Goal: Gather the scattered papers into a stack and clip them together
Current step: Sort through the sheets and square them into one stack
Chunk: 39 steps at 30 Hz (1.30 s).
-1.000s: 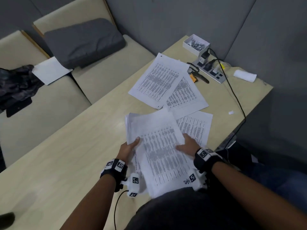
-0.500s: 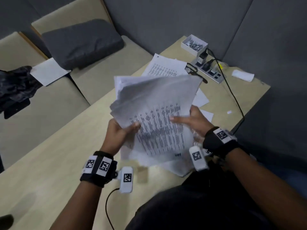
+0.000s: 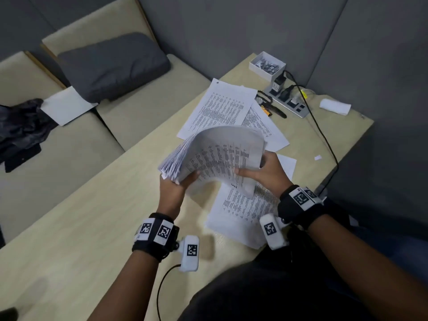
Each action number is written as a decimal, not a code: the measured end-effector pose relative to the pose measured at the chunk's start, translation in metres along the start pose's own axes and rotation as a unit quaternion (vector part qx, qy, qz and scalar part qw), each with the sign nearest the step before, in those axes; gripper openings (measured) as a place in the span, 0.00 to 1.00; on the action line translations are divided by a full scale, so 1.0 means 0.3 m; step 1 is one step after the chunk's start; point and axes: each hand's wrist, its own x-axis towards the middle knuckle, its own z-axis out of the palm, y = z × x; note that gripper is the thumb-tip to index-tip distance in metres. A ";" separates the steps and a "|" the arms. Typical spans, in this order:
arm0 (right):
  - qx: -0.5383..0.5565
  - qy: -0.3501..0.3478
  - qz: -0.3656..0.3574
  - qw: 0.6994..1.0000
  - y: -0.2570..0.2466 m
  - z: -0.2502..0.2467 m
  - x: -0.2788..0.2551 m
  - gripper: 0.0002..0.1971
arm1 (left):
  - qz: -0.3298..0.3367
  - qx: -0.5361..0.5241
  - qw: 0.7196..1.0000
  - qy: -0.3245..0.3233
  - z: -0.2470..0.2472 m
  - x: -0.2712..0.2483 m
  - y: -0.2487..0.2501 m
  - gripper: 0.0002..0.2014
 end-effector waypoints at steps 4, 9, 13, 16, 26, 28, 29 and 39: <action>0.034 -0.009 -0.002 0.999 0.021 -0.009 0.020 0.23 | 0.049 0.043 0.998 -0.007 -0.017 0.007 0.057 0.23; 0.045 -0.023 0.070 0.996 0.097 0.058 0.033 0.21 | 0.049 0.026 0.998 0.007 -0.017 0.038 0.061 0.21; 0.046 -0.001 0.119 0.992 0.163 0.128 0.032 0.19 | -0.026 0.011 0.999 0.029 -0.019 0.060 -0.019 0.32; 0.062 0.018 0.107 0.992 0.135 0.140 0.040 0.18 | -0.008 0.035 0.998 0.042 -0.012 0.074 -0.027 0.27; -0.356 -0.005 -0.380 0.854 -0.375 -0.064 0.096 0.37 | 0.242 0.395 0.877 -0.124 -0.053 0.181 0.181 0.10; -0.401 -0.096 -0.330 0.849 -0.396 -0.039 0.115 0.25 | 0.282 0.464 0.820 -0.183 0.002 0.179 0.270 0.07; -0.412 -0.115 -0.311 0.849 -0.391 -0.028 0.117 0.22 | 0.285 0.479 0.807 -0.197 0.015 0.186 0.293 0.05; -0.169 -0.022 -0.233 0.958 -0.287 -0.205 0.128 0.17 | -0.018 0.163 0.982 -0.097 -0.279 0.266 0.176 0.30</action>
